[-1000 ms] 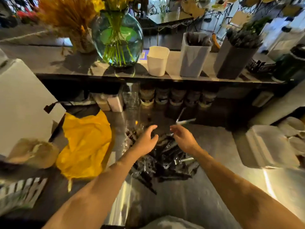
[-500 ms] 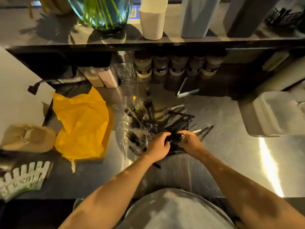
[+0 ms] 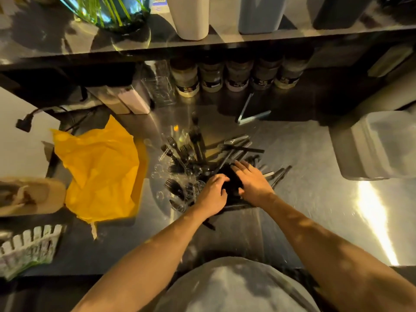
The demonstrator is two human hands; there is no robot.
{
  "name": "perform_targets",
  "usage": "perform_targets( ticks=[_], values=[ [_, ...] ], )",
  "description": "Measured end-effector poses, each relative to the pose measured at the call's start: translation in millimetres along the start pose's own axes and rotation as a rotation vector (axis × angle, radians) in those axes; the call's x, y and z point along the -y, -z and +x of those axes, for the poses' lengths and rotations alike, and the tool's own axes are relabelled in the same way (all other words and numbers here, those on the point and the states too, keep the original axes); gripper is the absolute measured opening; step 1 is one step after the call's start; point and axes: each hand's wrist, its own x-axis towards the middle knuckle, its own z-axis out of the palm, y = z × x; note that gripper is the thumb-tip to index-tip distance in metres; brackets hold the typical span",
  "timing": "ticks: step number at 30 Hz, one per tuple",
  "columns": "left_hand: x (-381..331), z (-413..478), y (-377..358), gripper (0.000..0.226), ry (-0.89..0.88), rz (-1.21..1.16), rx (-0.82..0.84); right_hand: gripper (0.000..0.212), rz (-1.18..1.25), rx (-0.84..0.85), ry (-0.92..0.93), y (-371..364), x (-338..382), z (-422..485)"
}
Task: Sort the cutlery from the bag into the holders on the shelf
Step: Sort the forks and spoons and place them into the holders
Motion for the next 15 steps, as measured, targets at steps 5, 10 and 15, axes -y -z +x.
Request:
perform_targets(
  ticks=[5, 10, 15],
  values=[
    [8, -2, 2, 0.036, 0.016, -0.015, -0.031, 0.092, -0.083, 0.173, 0.067, 8, 6, 24],
    [12, -2, 4, 0.031, 0.141, -0.160, -0.093, 0.085, -0.124, 0.192, 0.039, 13, 4, 27],
    [9, 0, 6, 0.038, 0.196, -0.222, -0.097, 0.089, -0.114, 0.206, 0.070, 4, -3, 20]
  ],
)
